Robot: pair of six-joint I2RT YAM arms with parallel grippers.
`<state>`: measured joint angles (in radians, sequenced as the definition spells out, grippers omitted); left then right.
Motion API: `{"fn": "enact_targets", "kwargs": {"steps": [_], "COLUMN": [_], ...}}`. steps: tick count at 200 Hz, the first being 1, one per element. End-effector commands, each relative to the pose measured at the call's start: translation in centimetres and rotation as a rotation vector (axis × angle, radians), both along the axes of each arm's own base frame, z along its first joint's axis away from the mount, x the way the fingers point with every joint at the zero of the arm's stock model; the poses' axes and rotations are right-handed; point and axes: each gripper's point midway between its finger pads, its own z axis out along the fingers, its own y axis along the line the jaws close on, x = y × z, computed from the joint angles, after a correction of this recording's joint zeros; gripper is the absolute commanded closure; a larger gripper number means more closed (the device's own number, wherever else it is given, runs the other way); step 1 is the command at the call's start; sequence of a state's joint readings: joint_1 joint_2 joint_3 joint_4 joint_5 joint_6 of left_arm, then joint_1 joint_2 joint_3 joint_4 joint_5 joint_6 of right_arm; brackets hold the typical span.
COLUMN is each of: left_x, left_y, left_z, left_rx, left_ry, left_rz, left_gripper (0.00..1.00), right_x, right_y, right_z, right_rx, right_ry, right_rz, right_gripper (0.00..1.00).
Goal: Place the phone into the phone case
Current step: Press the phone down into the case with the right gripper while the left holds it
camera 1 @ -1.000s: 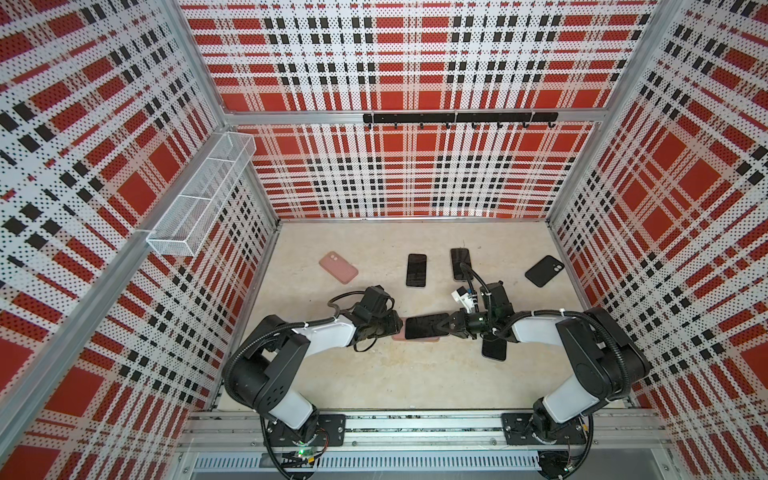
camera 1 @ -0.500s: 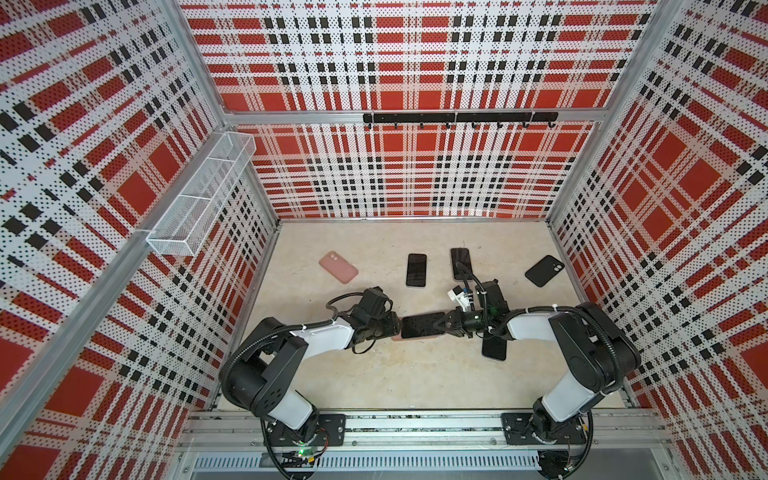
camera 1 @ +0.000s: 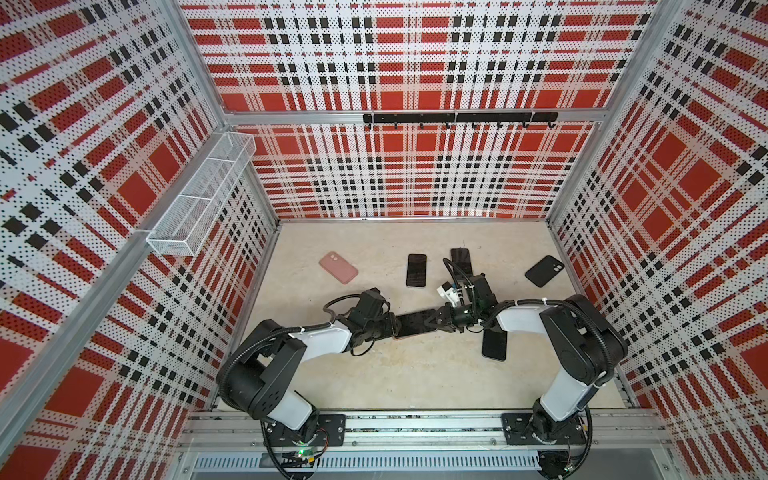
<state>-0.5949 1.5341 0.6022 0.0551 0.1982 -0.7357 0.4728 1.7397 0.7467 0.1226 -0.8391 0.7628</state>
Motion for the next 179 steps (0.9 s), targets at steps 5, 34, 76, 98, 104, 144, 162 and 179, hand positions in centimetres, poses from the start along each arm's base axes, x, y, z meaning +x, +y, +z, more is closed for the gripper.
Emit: {"fn": "enact_targets", "kwargs": {"steps": [5, 34, 76, 98, 104, 144, 162, 179], "left_x": [0.2, 0.4, 0.5, 0.5, 0.5, 0.6, 0.6, 0.6], "left_y": [-1.3, -1.0, -0.7, -0.8, -0.8, -0.8, -0.8, -0.9], "left_z": [1.6, 1.5, 1.4, 1.4, 1.4, 1.4, 1.3, 1.2], "left_rx": [-0.066, -0.050, -0.035, -0.035, -0.035, -0.034, -0.033, -0.037], "left_ry": [-0.046, -0.055, -0.061, -0.065, -0.065, -0.069, -0.069, -0.068], "left_rz": [-0.050, -0.053, -0.054, -0.059, -0.061, -0.065, -0.067, -0.068], "left_gripper": [0.56, 0.59, 0.61, 0.61, 0.60, 0.60, 0.60, 0.60], "right_x": [-1.4, -1.1, -0.3, -0.1, -0.1, 0.2, 0.3, 0.4], "right_y": [-3.4, -3.7, -3.9, -4.0, -4.1, -4.4, -4.6, -4.8], "right_z": [-5.8, -5.1, -4.1, -3.9, -4.0, -4.0, -3.9, -3.9], "right_rx": [-0.287, -0.333, -0.381, -0.401, -0.407, -0.441, -0.467, -0.488], "right_ry": [0.101, 0.078, 0.045, 0.037, 0.036, 0.032, 0.016, 0.017], "right_rz": [-0.081, -0.053, -0.024, -0.019, -0.016, -0.001, 0.018, 0.024], "right_gripper": [0.84, 0.73, 0.67, 0.67, 0.67, 0.67, 0.66, 0.64]}}
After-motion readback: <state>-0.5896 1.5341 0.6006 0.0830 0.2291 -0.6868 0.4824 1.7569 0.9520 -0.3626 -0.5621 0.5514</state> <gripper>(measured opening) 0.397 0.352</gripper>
